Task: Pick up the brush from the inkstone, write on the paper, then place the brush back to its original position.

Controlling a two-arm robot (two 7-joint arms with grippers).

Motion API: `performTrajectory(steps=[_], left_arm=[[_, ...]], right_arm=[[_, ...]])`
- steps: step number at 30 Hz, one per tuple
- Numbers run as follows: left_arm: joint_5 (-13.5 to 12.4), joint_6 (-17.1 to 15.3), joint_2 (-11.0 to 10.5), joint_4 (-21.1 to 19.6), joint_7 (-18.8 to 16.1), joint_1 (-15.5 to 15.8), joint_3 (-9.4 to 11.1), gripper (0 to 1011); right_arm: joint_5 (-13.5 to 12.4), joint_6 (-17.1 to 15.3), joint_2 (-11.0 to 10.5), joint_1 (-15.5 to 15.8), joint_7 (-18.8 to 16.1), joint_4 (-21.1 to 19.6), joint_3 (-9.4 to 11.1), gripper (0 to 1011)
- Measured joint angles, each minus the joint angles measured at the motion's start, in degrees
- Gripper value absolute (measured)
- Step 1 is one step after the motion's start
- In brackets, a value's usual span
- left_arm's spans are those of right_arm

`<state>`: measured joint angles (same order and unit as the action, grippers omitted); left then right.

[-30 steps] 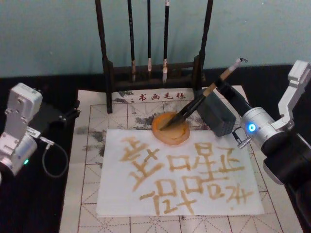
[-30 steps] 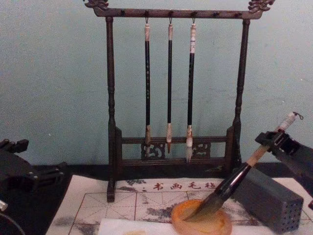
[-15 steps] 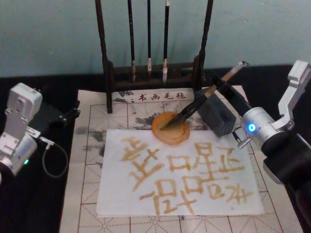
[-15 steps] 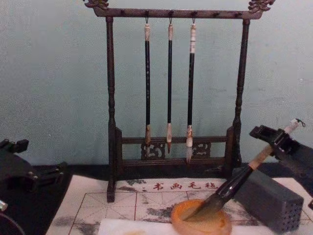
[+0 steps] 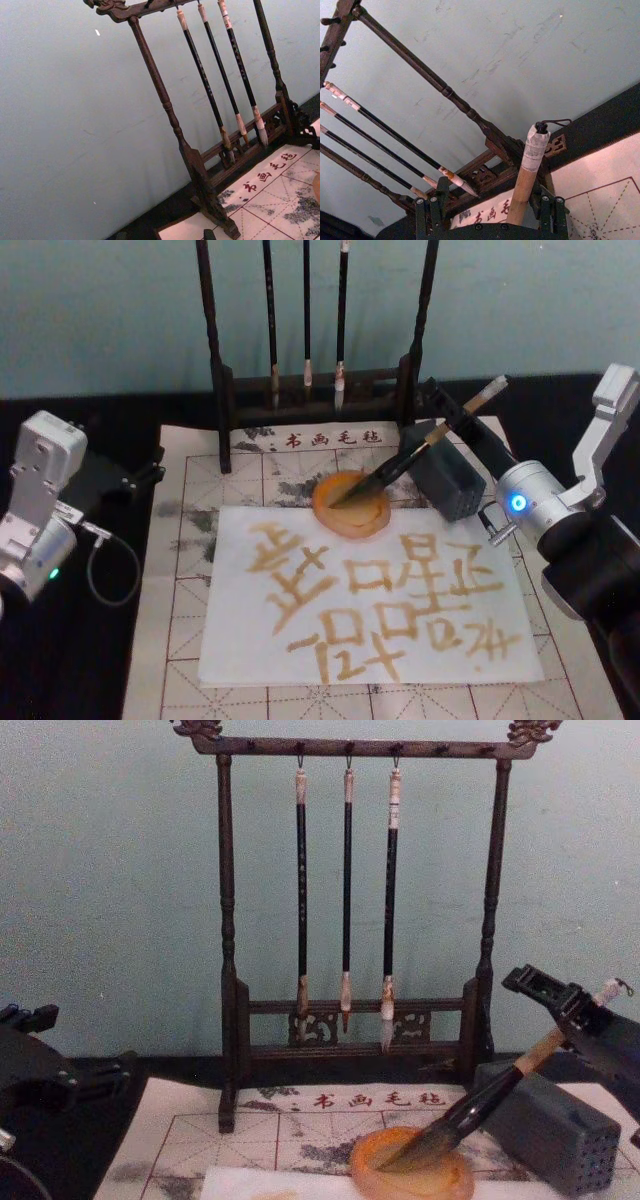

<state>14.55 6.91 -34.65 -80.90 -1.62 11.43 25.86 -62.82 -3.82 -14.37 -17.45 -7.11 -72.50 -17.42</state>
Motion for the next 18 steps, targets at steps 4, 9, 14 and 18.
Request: performTrajectory(steps=[4,9,14,18], left_arm=[[0.00,0.00,0.00,0.00,0.00,0.00,0.00,1001],[0.00,0.00,0.00,0.00,0.00,0.00,0.00,1001],[-0.01,0.00,0.00,0.00,0.00,0.00,0.00,1001],[0.00,0.00,0.00,0.00,0.00,0.00,0.00,1001]], right_arm=[[-0.02,0.00,0.00,0.00,0.00,0.00,0.00,1002],[-0.07,-0.02,-0.02,-0.01,-0.12,0.13,0.09,1002],[-0.07,-0.27,-0.32,-0.02,-0.45,0.63,0.27,1002],[0.02,-0.30,-0.45,-0.01,-0.56,1.01,0.37,1002]])
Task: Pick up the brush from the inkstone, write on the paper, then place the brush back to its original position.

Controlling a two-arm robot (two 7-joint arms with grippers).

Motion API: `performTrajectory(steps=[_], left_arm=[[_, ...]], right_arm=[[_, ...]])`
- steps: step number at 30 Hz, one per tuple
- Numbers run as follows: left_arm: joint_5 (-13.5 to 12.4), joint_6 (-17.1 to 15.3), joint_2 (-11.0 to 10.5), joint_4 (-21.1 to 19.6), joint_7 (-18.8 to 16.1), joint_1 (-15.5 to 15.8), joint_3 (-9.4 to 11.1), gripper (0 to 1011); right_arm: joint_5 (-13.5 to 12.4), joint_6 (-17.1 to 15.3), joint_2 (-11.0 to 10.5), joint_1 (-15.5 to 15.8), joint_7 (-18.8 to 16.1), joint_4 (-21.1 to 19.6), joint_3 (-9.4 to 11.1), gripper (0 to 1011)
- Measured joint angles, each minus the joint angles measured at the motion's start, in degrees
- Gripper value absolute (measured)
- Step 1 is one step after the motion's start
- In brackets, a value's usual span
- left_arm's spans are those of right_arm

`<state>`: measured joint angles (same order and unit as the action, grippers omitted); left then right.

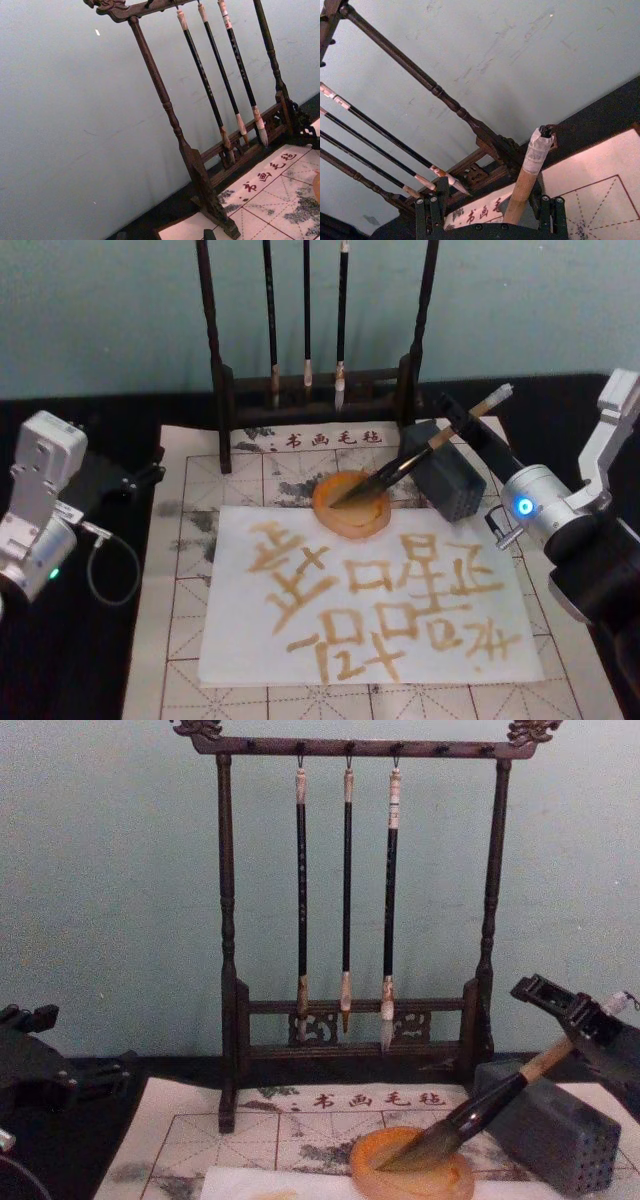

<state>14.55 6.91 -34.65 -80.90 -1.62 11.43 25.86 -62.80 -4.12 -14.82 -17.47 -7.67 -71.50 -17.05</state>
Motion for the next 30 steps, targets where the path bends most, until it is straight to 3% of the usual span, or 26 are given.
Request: performTrajectory(steps=[11,19,25,30], left_arm=[[0.00,0.00,0.00,0.00,0.00,0.00,0.00,1001],[0.00,0.00,0.00,0.00,0.00,0.00,0.00,1001],[0.00,0.00,0.00,0.00,0.00,0.00,0.00,1001],[0.00,0.00,0.00,0.00,0.00,0.00,0.00,1001]], right_arm=[[0.75,-0.20,-0.65,1.01,0.39,-0.30,0.71,1002],[0.67,-0.99,-2.34,3.87,0.89,-4.28,1.50,1002],[1.48,-1.09,-5.33,7.70,0.63,-9.68,1.36,1002],[4.46,-0.21,-8.57,11.28,-0.84,-14.43,0.51,1002]])
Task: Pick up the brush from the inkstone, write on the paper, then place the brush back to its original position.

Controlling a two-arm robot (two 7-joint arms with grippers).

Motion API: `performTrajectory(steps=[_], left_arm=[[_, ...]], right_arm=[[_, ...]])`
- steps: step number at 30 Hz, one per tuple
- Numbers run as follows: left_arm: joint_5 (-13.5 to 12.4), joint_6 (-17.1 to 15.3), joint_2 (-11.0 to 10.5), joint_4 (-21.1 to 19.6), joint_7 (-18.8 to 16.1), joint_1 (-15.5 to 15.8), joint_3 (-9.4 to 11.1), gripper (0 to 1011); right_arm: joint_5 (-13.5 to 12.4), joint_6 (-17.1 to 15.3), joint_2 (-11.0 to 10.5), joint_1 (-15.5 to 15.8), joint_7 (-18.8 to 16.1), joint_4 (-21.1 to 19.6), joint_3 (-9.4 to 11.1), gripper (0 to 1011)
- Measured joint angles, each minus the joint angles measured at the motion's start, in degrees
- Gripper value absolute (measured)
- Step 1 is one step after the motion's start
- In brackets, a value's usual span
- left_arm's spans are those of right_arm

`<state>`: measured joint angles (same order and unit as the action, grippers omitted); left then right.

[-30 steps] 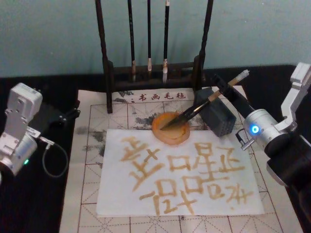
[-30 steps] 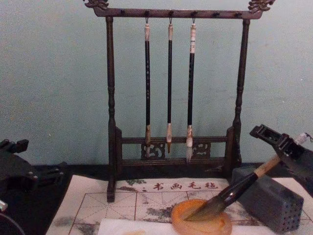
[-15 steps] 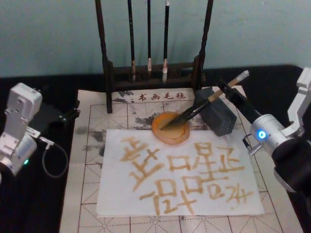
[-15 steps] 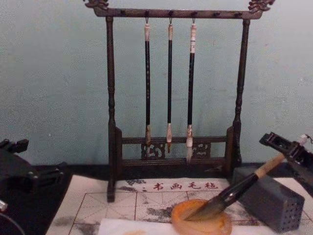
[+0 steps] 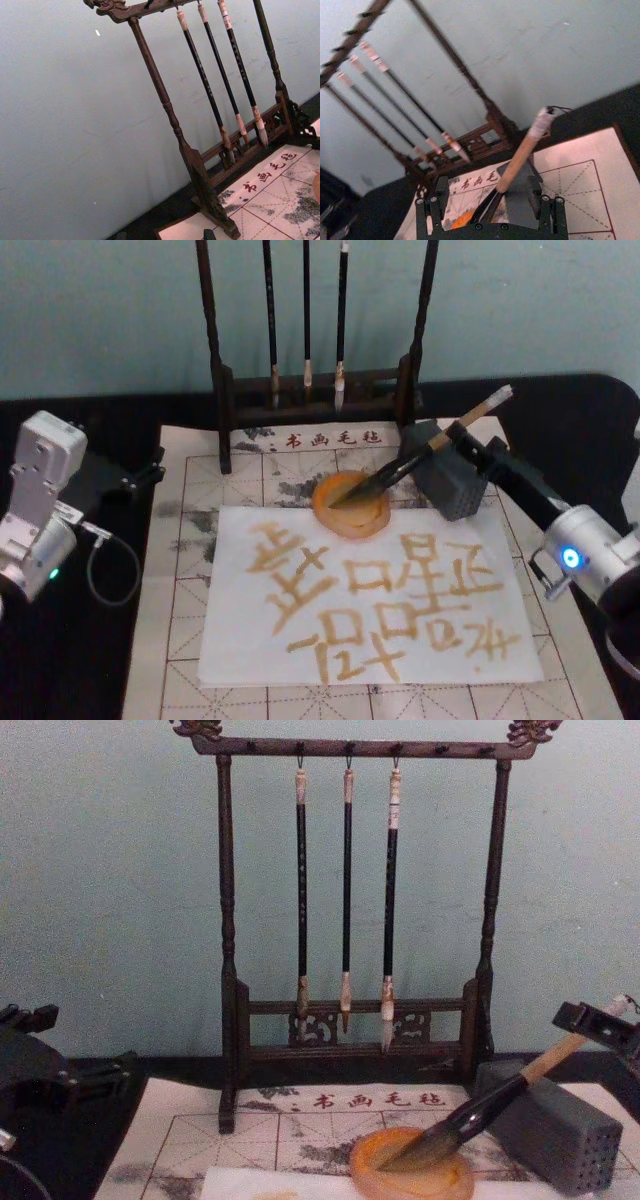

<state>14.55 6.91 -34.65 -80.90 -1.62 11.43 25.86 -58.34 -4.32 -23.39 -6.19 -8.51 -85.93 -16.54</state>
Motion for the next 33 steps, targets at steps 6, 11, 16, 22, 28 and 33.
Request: performTrajectory(steps=[6,11,16,22,28,33], left_arm=[[0.00,0.00,0.00,0.00,0.00,0.00,0.00,1001],[0.00,0.00,0.00,0.00,0.00,0.00,0.00,1001],[0.00,0.00,0.00,0.00,0.00,0.00,0.00,1001],[0.00,0.00,0.00,0.00,0.00,0.00,0.00,1001],[0.00,0.00,0.00,0.00,0.00,0.00,0.00,1001],[0.00,0.00,0.00,0.00,0.00,0.00,0.00,1001]], right_arm=[[6.57,3.38,-3.22,3.01,-3.00,-3.71,-1.34,1002],[15.06,7.66,-5.79,4.44,-4.85,-5.10,-3.18,1002],[21.20,9.74,-7.21,4.87,-4.82,-5.32,-4.31,1002],[27.77,10.18,-8.64,4.83,-4.00,-5.19,-5.45,1002],[31.92,9.02,-9.44,4.63,-3.74,-5.10,-6.21,1002],[34.28,8.42,-9.51,4.41,-3.53,-4.87,-6.46,1002]])
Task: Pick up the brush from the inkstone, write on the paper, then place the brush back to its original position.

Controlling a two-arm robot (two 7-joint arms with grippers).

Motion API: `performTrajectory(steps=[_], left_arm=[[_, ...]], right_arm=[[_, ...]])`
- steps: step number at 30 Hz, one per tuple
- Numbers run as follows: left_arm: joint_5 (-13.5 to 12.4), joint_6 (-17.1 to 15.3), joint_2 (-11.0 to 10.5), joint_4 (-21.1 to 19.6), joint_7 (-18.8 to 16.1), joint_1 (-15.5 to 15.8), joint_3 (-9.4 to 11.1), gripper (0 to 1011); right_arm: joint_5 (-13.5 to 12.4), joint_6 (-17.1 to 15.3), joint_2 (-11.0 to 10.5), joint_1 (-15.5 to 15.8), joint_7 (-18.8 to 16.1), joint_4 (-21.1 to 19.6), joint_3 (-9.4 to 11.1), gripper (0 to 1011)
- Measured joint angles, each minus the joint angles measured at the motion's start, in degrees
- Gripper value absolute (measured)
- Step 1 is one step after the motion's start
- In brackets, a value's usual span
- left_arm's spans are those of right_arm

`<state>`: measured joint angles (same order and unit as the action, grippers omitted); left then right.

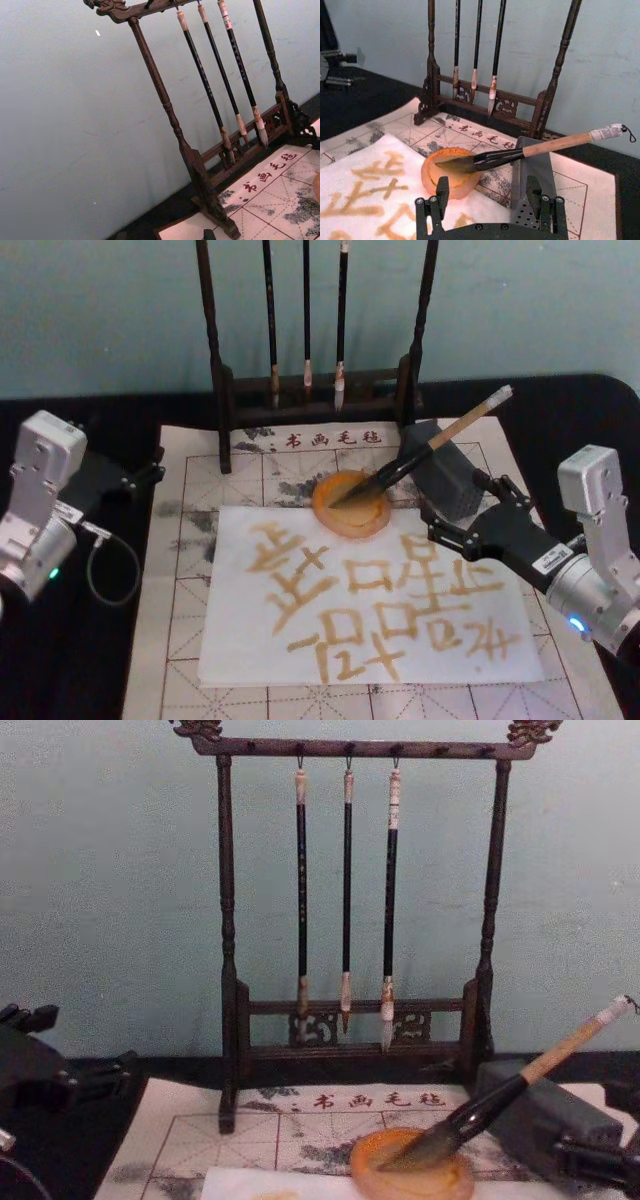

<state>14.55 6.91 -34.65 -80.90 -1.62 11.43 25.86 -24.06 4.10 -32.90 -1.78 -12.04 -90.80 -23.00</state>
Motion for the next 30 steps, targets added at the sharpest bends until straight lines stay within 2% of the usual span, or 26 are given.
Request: performTrajectory(steps=[4,30], left_arm=[[0.00,0.00,0.00,0.00,0.00,0.00,0.00,1001],[0.00,0.00,0.00,0.00,0.00,0.00,0.00,1001]], right_arm=[[1.29,-0.38,0.12,-0.09,0.02,0.10,-0.07,1002],[0.95,-0.25,0.03,-0.02,0.01,0.06,-0.06,1002]])
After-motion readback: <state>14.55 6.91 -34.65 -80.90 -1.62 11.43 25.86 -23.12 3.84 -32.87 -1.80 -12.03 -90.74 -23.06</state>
